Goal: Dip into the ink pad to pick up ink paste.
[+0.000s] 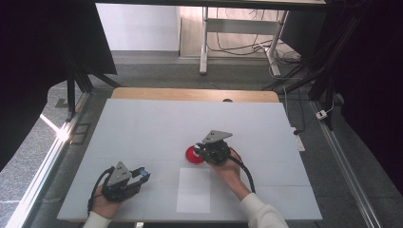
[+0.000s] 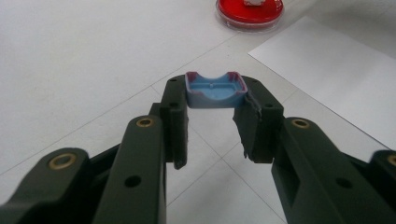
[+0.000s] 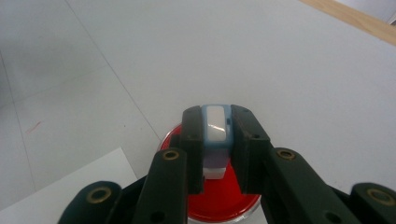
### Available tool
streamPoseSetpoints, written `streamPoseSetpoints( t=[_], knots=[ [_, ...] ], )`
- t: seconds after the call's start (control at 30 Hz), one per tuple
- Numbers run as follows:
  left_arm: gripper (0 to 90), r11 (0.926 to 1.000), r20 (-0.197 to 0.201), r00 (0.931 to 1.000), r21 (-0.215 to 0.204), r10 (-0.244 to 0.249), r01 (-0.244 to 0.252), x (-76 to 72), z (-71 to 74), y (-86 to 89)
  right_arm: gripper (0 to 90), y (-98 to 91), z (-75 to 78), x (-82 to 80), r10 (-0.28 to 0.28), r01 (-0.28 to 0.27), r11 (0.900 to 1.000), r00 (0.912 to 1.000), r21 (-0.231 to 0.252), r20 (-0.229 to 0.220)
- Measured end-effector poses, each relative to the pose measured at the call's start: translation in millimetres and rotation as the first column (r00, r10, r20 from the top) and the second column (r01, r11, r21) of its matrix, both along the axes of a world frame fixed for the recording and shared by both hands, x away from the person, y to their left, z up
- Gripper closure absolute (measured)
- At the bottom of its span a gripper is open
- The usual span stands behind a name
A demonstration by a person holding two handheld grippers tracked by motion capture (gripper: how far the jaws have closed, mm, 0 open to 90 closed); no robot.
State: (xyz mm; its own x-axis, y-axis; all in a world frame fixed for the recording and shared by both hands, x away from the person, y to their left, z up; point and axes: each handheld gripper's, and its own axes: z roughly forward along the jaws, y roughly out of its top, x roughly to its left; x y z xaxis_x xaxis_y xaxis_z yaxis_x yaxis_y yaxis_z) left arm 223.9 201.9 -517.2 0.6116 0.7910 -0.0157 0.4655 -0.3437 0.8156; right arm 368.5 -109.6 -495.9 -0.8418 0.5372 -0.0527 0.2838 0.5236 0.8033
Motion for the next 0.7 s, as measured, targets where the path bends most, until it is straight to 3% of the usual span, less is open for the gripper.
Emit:
streamPoseSetpoints(
  t=[0.7],
  knots=[
    [65.1,1.0,-0.002,1.0,0.004,-0.003,0.003,1.7,-1.2,0.4,75.1,-19.4,21.8,-3.9,0.003,-0.005,0.9917,0.9999,0.129,0.015]
  ],
)
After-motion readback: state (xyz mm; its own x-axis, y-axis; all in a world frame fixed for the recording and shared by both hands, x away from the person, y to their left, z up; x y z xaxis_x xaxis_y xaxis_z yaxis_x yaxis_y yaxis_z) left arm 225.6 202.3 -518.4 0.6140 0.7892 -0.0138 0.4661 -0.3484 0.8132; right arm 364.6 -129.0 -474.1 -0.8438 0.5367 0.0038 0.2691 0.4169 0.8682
